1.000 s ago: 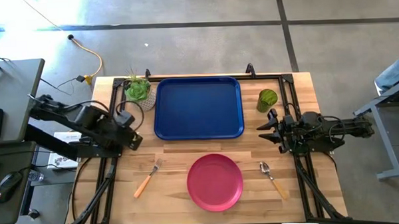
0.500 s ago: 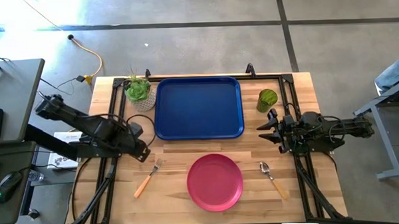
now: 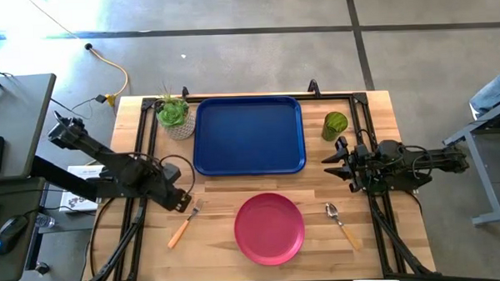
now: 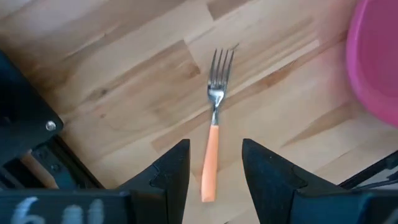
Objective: Pick and place plate/cup/fork/spoon on tray
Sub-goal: Put the orange fork on the left on the blue tray
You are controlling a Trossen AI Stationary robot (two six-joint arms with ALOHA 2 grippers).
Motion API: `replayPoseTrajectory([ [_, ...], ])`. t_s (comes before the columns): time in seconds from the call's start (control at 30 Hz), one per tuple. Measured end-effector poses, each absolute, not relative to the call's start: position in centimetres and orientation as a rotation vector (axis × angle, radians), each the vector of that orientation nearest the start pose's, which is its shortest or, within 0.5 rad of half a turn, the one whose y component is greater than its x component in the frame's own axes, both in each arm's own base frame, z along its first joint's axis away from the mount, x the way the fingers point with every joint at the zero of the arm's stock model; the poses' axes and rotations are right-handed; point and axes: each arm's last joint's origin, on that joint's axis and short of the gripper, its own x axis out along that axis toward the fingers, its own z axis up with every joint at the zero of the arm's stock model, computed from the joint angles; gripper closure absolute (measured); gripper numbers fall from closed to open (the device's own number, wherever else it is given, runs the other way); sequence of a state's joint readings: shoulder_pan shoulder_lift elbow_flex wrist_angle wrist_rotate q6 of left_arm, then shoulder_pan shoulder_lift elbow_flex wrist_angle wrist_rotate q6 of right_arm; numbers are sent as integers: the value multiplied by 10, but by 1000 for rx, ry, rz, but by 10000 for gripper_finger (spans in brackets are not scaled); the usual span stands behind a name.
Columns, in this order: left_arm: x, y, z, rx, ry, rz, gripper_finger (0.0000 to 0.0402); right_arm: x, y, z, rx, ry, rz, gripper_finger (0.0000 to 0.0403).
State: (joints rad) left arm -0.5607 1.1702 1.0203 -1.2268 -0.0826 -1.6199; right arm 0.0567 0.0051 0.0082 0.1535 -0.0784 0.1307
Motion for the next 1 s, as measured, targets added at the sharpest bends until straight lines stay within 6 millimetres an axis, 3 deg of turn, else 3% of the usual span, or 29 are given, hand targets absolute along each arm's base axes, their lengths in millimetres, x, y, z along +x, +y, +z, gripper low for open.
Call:
replayPoseTrajectory([
  [0.53, 187, -144, 223, -841, 1316, 854, 267, 96, 8, 180, 129, -143, 145, 279],
  [1.0, 206, -168, 177, -826, 1443, 908, 267, 96, 8, 180, 129, -144, 145, 279],
])
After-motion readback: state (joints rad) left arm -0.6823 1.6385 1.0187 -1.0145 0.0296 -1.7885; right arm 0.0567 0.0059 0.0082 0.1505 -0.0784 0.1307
